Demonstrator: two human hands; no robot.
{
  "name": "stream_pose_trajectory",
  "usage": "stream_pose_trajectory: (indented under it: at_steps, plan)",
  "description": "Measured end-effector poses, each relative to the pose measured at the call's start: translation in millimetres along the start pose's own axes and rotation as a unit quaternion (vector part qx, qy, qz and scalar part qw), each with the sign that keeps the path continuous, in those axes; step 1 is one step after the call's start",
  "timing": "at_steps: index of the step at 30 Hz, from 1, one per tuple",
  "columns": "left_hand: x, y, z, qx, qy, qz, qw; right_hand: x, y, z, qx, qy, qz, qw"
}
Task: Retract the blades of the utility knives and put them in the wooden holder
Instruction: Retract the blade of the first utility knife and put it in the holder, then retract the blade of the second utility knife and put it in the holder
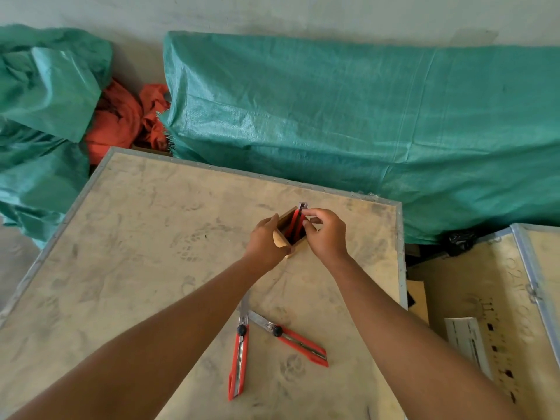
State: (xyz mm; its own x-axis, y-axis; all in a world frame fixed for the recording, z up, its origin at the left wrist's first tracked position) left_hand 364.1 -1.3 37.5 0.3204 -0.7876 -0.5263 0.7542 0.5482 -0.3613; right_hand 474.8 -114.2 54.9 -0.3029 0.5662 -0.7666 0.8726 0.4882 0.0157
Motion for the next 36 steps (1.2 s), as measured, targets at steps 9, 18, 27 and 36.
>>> stream_pose_trajectory:
  at_steps: [9, 18, 27, 36]
  plan:
    - [-20.5, -33.6, 5.6, 0.035, -0.022, 0.049, 0.998, -20.1, -39.2, -14.1, -0.028, 0.023, 0.029, 0.999]
    - [-46.8, -112.1, -60.7, -0.027, -0.054, 0.093, 0.994, 8.0, -115.5, -23.3, 0.015, 0.077, -0.113, 0.99]
    - [-16.3, -205.6, -155.3, -0.127, -0.068, 0.081, 0.986, 85.8, -207.6, -8.8, 0.06, 0.03, -0.299, 0.952]
    - [35.0, -241.6, -194.5, -0.156, -0.027, 0.047, 0.986, 123.9, -233.2, -0.1, 0.072, -0.007, -0.329, 0.941]
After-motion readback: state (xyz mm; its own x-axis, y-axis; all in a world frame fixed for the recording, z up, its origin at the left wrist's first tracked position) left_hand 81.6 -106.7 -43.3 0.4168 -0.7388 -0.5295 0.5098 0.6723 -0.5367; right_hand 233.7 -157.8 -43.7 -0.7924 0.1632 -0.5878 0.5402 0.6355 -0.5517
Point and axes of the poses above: each hand's wrist, its own y-axis towards the middle knuckle, its own x-axis out of the palm, z = x × y, the point moved 6 cm from there along y, towards the middle knuckle, and after that the axes turned 9 degrees about -y, right-handed, at the moved point
